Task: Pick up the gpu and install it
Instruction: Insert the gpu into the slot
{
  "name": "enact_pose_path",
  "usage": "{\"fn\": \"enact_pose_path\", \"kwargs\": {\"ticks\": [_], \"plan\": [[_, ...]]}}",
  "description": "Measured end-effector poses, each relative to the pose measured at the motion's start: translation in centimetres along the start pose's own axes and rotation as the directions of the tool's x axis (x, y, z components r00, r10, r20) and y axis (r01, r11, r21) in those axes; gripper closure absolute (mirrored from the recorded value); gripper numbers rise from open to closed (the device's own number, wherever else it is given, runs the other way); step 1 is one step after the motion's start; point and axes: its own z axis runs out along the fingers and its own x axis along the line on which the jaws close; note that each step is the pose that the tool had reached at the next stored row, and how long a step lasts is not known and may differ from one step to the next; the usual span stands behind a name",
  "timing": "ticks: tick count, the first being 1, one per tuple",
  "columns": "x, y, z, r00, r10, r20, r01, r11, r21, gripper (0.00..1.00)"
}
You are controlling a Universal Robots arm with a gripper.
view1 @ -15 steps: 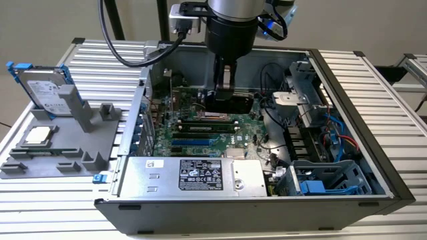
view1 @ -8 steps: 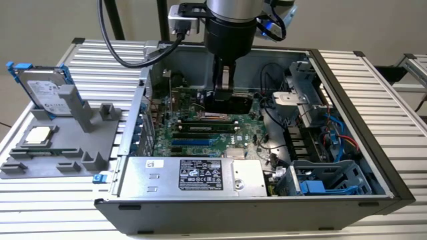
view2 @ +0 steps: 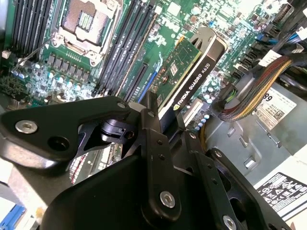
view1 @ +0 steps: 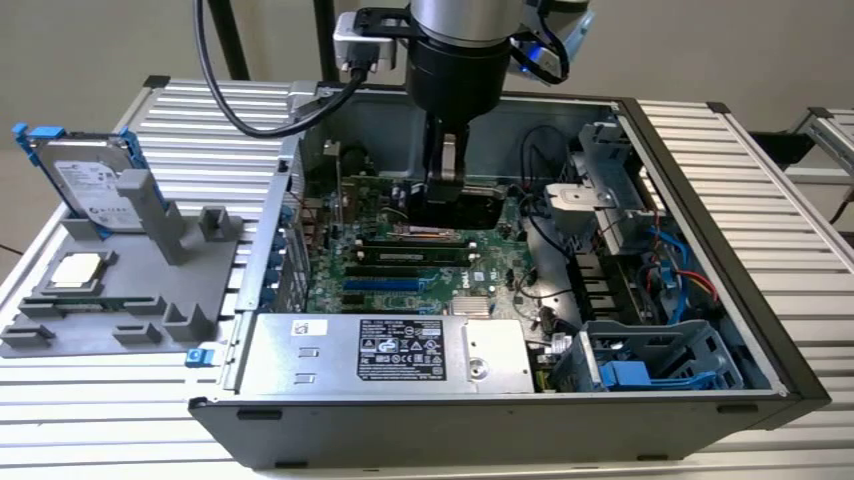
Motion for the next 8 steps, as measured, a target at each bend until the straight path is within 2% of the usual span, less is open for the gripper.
{"fn": "enact_pose_path", "kwargs": {"ticks": [8], "plan": [[0.01,0.17,0.21,1.0,0.0,0.0,0.0,1.0,0.0,1.0]]}}
